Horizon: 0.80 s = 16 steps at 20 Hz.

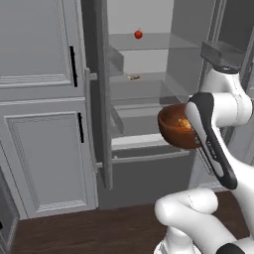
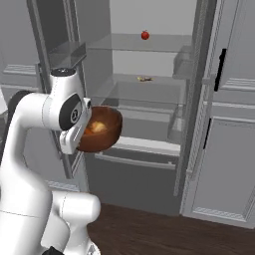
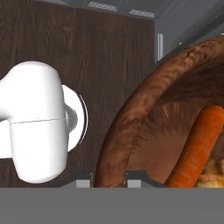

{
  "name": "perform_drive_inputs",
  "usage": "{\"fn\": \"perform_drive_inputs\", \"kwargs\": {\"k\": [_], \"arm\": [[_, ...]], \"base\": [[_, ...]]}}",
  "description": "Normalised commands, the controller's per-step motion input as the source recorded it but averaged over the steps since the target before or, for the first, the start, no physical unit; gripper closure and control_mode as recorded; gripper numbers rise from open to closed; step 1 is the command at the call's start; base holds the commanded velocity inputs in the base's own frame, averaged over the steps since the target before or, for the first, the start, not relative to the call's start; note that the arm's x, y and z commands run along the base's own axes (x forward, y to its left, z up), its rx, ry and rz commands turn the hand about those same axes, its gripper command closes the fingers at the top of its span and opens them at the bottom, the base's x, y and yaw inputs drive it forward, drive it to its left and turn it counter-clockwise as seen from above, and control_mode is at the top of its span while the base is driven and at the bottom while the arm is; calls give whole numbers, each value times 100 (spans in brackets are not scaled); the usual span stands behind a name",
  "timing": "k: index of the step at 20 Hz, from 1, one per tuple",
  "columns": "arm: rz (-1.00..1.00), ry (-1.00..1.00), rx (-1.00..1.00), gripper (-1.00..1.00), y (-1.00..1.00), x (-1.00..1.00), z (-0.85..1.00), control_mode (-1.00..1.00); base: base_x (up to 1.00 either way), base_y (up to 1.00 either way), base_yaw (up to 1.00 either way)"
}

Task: Pick the chicken drumstick and carrot from their plates and place them in the bowl. Then put the bowl in the fridge.

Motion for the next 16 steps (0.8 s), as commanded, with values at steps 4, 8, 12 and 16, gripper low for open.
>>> {"fn": "perform_drive_inputs", "kwargs": {"k": [4,8,12,16], "arm": [[0,0,0,100,0,0,0,100],[0,0,0,100,0,0,0,100],[0,0,0,100,0,0,0,100],[0,0,0,100,0,0,0,100]], "base": [[81,-7,-17],[86,0,-8],[84,-14,0],[73,-25,0]]}}
